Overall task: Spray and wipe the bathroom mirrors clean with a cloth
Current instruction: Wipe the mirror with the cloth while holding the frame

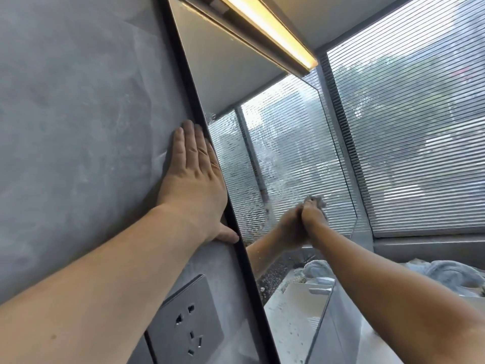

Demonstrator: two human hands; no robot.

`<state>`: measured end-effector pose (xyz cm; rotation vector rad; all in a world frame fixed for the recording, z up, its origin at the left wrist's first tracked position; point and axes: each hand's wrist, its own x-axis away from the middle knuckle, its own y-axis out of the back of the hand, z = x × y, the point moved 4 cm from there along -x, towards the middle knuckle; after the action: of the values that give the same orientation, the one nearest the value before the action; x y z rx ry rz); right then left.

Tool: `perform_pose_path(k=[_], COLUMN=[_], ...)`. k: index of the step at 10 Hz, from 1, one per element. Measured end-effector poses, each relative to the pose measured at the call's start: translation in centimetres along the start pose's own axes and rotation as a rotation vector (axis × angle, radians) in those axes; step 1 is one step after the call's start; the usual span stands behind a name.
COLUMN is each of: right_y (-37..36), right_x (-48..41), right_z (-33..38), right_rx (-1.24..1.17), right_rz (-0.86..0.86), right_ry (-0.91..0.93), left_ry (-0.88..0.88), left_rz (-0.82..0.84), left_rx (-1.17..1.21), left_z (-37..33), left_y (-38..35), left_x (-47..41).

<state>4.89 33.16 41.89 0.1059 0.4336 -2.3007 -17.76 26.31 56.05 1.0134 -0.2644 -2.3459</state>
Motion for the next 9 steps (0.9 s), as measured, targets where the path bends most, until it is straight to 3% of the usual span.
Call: perform_pose_path(k=[1,2,3,4,5,6,7,8,9], right_y=[-2.5,-4.9,-7.3,-6.4,-5.2,-2.7,-0.8,-1.5,-3.7], right_x=[-2.6,0.3,4.9,4.4,1.2,-4.4,-7.9,-6.4,-1.2], right_z=[2.4,4.8,7.1,7.0,6.2,2.6,-1.4,-0.7,3.3], right_rx=[0.165,0.315,0.559,0.588,0.448,0.253,0.204,0.173,0.123], right_rz=[0.016,0.166,0.274,0.288,0.233,0.147,0.016,0.035,0.188], right_ry=[0.301,0.777,1.093,1.150,0.981,0.523,0.108,0.166,0.438], left_ry=[0.002,0.016,0.017,0.017,0.005,-0.005,-0.008,-0.004,0.004], left_rz=[0.011,-0.004,-0.007,-0.010,-0.019,-0.023,-0.023,-0.024,-0.021], left_rx=[0.003,0.005,0.009,0.015,0.010,0.012,0.013,0.008,0.012], left_z=[0.0,-0.1,-0.2,-0.1,0.1,0.1,0.1,0.1,0.0], left_y=[0.0,0.1,0.2,0.3,0.2,0.0,0.0,0.0,0.0], left_x=[0.0,-0.1,0.0,0.1,0.1,0.1,0.1,0.0,0.0])
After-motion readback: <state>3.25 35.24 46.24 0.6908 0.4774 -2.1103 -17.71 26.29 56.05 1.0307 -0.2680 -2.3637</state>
